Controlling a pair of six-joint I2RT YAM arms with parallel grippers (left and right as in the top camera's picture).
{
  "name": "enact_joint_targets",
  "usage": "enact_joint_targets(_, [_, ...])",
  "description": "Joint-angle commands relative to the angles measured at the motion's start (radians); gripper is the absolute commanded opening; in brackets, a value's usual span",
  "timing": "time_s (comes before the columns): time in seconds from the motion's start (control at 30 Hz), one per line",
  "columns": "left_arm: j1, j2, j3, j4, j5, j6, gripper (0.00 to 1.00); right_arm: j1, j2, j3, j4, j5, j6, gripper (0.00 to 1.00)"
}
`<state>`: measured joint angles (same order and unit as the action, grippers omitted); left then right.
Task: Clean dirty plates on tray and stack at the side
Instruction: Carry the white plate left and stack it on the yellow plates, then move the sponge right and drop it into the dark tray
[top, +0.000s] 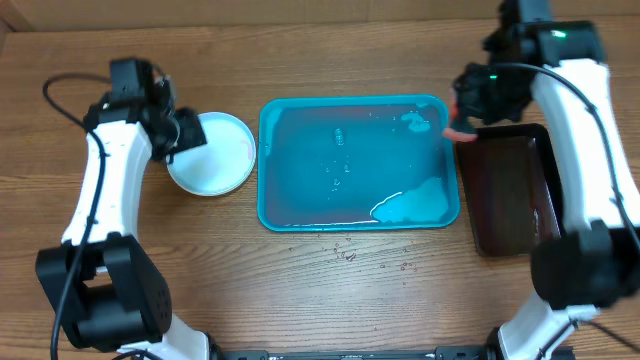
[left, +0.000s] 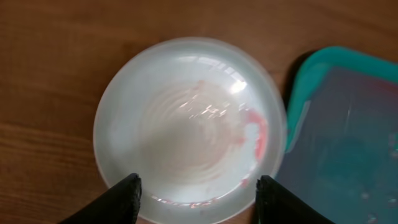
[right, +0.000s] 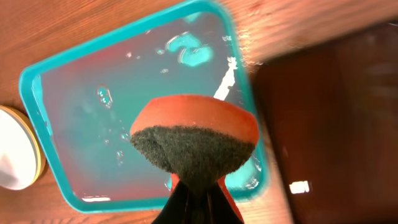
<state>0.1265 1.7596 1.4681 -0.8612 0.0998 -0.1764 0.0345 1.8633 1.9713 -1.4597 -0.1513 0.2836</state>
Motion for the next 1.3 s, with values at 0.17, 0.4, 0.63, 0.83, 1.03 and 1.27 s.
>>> enact_joint_targets(0.17, [-0.247, -0.076, 0.13, -0.008, -0.056, 0.035, 0.74, -0.16, -0.122, 0.0, -0.141, 0.151, 0.024, 0.04])
enact_joint_targets(0.4, [-0.407, -0.033, 0.123, 0.029, -0.058, 0.034, 0.78, -0.275, -0.122, -0.202, -0.034, 0.15, -0.031, 0.04])
enact_joint_targets(0.63, [-0.475, 0.028, 0.123, 0.034, -0.055, 0.027, 0.78, -0.286, -0.122, -0.536, 0.275, 0.146, -0.031, 0.04])
enact_joint_targets(0.83, [-0.504, 0.042, 0.123, 0.034, -0.054, 0.027, 0.78, -0.286, -0.118, -0.753, 0.513, 0.054, -0.029, 0.1])
enact_joint_targets(1.03, [-0.513, 0.041, 0.138, 0.027, -0.055, 0.028, 0.79, -0.286, -0.119, -0.752, 0.509, -0.008, -0.03, 0.25])
enact_joint_targets(1.27, [-0.511, 0.041, 0.308, -0.089, -0.06, 0.088, 0.8, -0.282, -0.142, -0.56, 0.323, -0.027, -0.03, 0.31])
